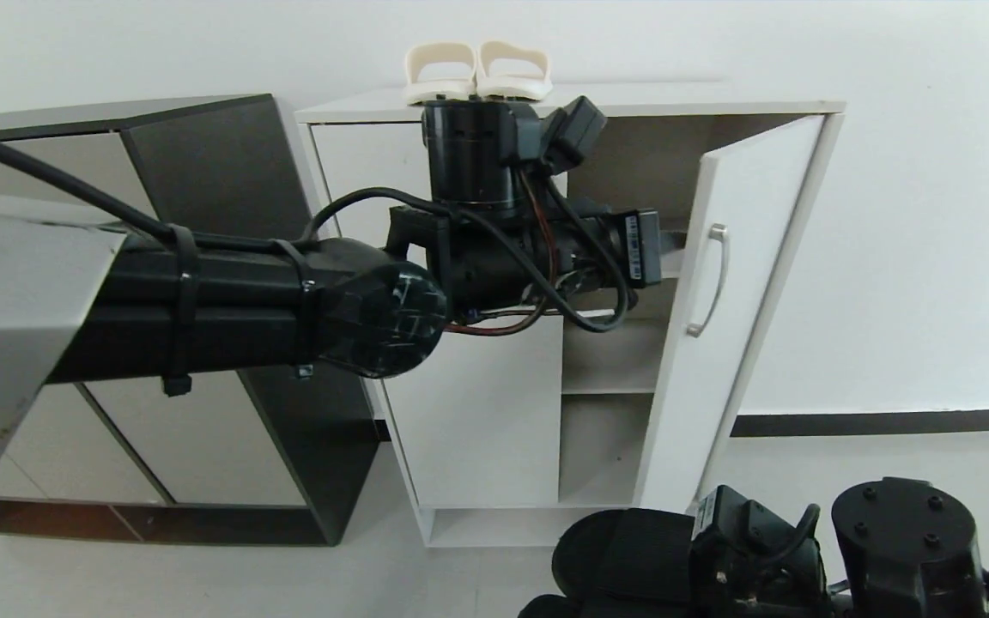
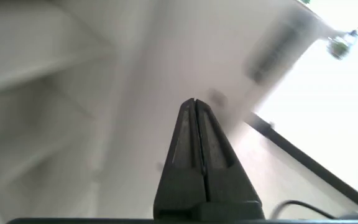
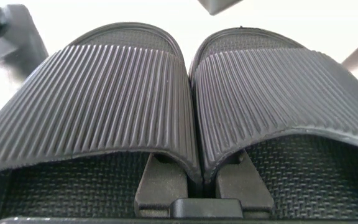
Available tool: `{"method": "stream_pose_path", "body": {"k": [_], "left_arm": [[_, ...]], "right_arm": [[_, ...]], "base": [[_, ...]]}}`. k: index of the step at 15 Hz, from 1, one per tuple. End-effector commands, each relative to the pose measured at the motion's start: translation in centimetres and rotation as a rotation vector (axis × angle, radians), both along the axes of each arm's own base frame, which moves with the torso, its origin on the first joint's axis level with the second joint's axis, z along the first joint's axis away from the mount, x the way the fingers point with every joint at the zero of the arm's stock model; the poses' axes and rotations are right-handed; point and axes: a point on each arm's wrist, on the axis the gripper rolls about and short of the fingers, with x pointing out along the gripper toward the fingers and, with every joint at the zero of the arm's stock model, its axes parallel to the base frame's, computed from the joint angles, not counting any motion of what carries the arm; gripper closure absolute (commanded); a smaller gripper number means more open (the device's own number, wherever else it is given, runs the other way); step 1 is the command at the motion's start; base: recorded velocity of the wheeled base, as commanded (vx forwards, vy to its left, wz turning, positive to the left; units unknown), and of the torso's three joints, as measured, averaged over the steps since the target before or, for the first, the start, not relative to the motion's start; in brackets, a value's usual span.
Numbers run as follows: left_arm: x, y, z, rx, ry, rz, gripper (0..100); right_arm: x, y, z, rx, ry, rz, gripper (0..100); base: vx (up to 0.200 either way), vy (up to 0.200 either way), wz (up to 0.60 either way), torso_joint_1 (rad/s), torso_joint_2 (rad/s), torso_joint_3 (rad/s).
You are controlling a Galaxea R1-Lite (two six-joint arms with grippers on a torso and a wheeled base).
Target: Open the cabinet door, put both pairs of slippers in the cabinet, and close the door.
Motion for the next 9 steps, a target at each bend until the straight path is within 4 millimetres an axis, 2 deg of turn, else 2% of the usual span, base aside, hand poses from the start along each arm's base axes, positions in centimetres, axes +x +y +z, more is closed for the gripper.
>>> {"method": "stream_pose_path", "body": {"k": [1,4,5,7,9], "left_arm": [[-1.5,-2.9,-0.5,-0.001,-0.002,-0.068,100],[-1.4,-4.1,-0.4,-0.021,-0.021,-0.057,100],[-1.2,-3.9,-0.3,-0.027,-0.027,-0.037,100],[-0.5,-2.8,0.4,-0.07,-0.064,0.067,100],[0.0,-0.3,1.9,-0.132,-0.11,0.237,100]], "right_arm": [[-0.2,0.1,0.2,0.008,-0.005,0.012,100],[0.5,0.5,0.5,0.03,0.004,-0.012,100],[0.9,0.7,0.7,0.049,0.013,-0.035,100],[2.5,1.1,1.0,0.066,0.012,-0.134,100],[5.6,2.0,0.2,0.031,-0.012,-0.338,100]], "base": [[-0.2,0.0,0.0,-0.007,0.0,0.007],[-0.2,0.0,0.0,0.001,0.01,0.006],[0.0,0.0,0.0,0.0,0.0,0.0],[0.0,0.0,0.0,0.0,0.0,0.0],[0.0,0.0,0.0,0.0,0.0,0.0]]}}
